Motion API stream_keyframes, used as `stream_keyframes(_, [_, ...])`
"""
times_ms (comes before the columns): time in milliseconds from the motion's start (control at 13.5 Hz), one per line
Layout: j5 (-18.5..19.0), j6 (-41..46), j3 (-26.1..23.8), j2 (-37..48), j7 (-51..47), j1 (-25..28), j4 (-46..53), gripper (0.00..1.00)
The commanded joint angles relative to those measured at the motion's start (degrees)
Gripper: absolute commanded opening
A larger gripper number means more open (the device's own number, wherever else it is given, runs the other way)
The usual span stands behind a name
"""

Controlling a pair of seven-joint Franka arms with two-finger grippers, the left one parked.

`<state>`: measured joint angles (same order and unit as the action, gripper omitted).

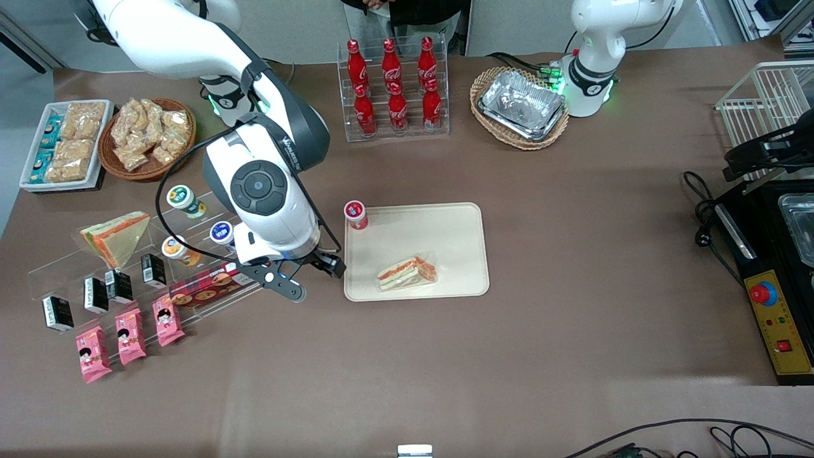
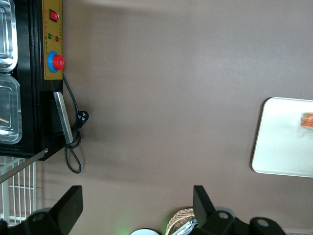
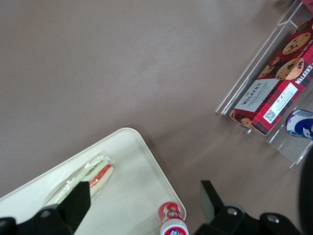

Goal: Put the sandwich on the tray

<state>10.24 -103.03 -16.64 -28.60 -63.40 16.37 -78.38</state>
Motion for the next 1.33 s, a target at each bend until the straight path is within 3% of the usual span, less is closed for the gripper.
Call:
stream_keyframes(0, [-3.6,3.0,-0.5,7.0,22.7,-2.0,-5.0,1.00])
stream_keyframes(593, [-3.6,4.1,-0.3,8.3,23.8,-2.9,-5.0,1.00])
stream_keyframes(963, [-3.6,8.7,-0.3,12.1,33.9,-9.4,-5.0,1.00])
stream_keyframes(1111, [-3.8,10.5,-0.3,13.7,42.1,-14.0,-5.0,1.00])
stream_keyframes(1259, [-6.5,11.2,-0.3,15.8,50.0,-19.7,-5.3,1.00])
